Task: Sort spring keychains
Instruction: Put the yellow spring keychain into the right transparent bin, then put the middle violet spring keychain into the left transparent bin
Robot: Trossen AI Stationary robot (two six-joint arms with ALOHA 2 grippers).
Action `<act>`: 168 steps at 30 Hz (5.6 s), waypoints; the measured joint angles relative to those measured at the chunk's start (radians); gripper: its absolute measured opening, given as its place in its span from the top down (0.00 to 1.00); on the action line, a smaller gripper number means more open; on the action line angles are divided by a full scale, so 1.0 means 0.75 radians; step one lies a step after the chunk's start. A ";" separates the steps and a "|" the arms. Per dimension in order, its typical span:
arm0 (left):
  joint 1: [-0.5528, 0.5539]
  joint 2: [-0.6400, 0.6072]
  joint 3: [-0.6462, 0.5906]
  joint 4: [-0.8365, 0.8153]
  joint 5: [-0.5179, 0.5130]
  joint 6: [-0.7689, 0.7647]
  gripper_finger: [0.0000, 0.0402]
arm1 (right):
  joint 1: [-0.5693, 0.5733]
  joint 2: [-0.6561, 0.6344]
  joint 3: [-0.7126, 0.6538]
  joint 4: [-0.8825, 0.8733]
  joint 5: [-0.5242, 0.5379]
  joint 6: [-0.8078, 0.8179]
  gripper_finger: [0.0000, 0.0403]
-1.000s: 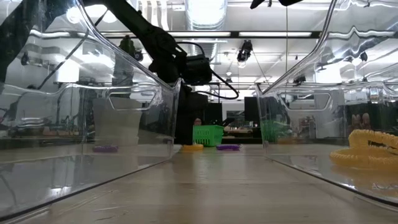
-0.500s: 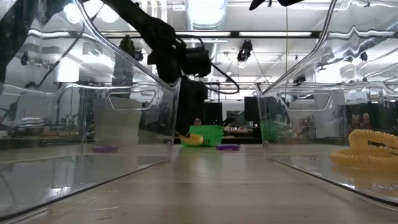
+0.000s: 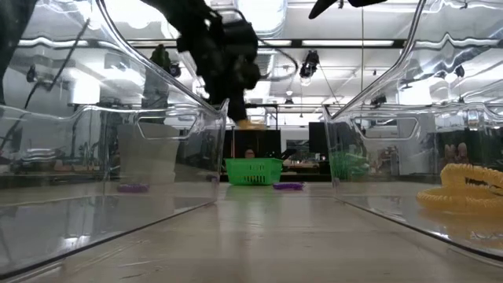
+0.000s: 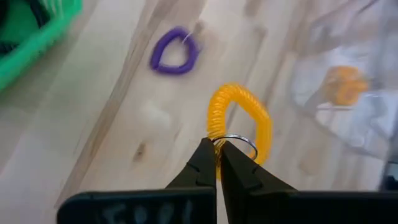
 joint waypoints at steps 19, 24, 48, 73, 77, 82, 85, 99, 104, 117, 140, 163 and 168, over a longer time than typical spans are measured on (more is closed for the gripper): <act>-0.007 -0.421 -0.002 0.102 0.013 -0.172 1.00 | -0.136 -0.052 0.003 0.191 0.292 -0.119 0.46; -0.014 -0.481 -0.003 0.120 0.010 -0.203 1.00 | -0.205 -0.063 0.003 0.294 0.301 -0.149 0.46; -0.025 -0.570 -0.003 0.188 -0.022 -0.237 1.00 | -0.337 -0.069 0.003 0.442 0.183 -0.269 0.84; -0.021 -0.569 -0.005 0.228 -0.122 -0.107 0.49 | -0.330 -0.179 0.003 0.269 -0.023 -0.316 0.96; -0.021 -0.569 -0.005 0.229 -0.131 -0.098 0.49 | -0.305 -0.205 0.003 0.092 -0.248 -0.265 0.96; -0.021 -0.569 -0.005 0.235 -0.131 -0.098 0.49 | -0.254 -0.212 0.002 -0.207 -0.502 -0.179 0.96; -0.021 -0.569 -0.005 0.237 -0.131 -0.098 0.49 | -0.214 -0.211 -0.006 -0.316 -0.591 -0.109 0.95; -0.020 -0.569 -0.005 0.234 -0.138 -0.099 0.49 | 0.043 -0.118 -0.100 -0.298 -0.649 0.117 0.95; -0.020 -0.569 -0.005 0.232 -0.153 -0.099 0.49 | 0.078 -0.057 -0.171 -0.298 -0.657 0.117 0.95; -0.020 -0.568 -0.007 0.221 -0.157 -0.098 0.49 | 0.095 0.082 -0.243 -0.289 -0.661 0.101 0.95; -0.020 -0.568 -0.007 0.203 -0.166 -0.106 0.49 | 0.094 0.249 -0.367 -0.215 -0.704 0.010 0.72; -0.011 -0.591 -0.006 -0.069 -0.190 0.237 0.49 | -0.055 0.061 -0.147 -0.266 -0.745 -0.159 0.49; -0.006 -0.591 -0.007 -0.258 -0.244 0.256 0.49 | -0.158 0.041 -0.095 -0.226 -0.687 -0.280 0.50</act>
